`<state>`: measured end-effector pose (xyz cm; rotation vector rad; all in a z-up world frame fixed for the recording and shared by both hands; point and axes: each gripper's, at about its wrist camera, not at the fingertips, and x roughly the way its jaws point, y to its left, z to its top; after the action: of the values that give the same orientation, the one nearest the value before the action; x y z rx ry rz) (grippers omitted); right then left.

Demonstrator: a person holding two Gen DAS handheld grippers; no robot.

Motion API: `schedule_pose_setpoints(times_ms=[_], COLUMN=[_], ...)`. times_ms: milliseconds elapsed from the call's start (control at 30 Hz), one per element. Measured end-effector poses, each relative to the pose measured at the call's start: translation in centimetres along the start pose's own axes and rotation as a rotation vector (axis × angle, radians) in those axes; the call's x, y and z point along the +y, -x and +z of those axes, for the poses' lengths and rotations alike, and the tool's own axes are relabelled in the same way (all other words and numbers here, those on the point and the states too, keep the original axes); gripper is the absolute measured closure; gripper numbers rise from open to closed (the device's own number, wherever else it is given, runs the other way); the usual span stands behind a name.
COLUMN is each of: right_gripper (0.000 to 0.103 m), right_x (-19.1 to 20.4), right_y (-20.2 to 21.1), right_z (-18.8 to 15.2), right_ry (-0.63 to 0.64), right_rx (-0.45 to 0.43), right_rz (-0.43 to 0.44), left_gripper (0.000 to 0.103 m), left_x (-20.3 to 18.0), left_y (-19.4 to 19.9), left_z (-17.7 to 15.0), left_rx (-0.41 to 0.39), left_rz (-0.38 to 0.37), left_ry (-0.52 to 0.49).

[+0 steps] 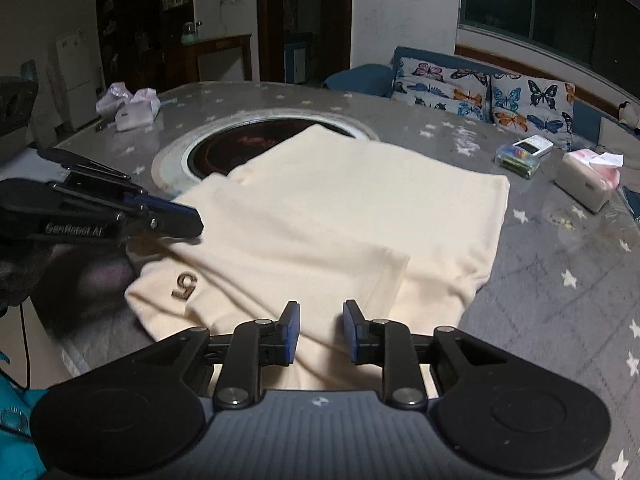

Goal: Fold clothes

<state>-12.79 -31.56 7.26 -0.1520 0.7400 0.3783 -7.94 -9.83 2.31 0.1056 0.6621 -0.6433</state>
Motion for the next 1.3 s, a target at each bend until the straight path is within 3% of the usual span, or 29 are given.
schedule_pose_setpoints(times_ms=[200, 467, 567, 700, 867, 967, 1300], right_gripper=[0.080, 0.080, 0.080, 0.080, 0.080, 0.080, 0.077], right_x=[0.1, 0.4, 0.9, 1.8, 2.6, 2.6, 1.0], right_y=[0.2, 1.2, 0.6, -0.9, -2.1, -1.4, 1.5], right_z=[-0.4, 0.6, 1.2, 1.8, 1.7, 1.7, 0.6], right_ry=[-0.008, 0.029, 0.044, 0.059, 0.089, 0.102, 0.084], right_rx=[0.001, -0.035, -0.043, -0.047, -0.019, -0.011, -0.003], right_rz=[-0.004, -0.003, 0.019, 0.059, 0.076, 0.071, 0.021], left_gripper=[0.097, 0.096, 0.090, 0.077, 0.074, 0.066, 0.065], left_x=[-0.7, 0.4, 0.8, 0.3, -1.1, -2.1, -3.9], left_y=[-0.4, 2.1, 3.1, 4.0, 4.1, 3.8, 2.1], left_z=[-0.7, -0.5, -0.9, -2.0, -3.3, -3.9, -4.6], left_rx=[0.010, -0.017, -0.015, -0.001, 0.003, -0.010, -0.065], left_rz=[0.002, 0.044, 0.066, 0.087, 0.080, 0.071, 0.075], left_ry=[-0.040, -0.064, -0.084, -0.151, -0.264, -0.332, -0.490])
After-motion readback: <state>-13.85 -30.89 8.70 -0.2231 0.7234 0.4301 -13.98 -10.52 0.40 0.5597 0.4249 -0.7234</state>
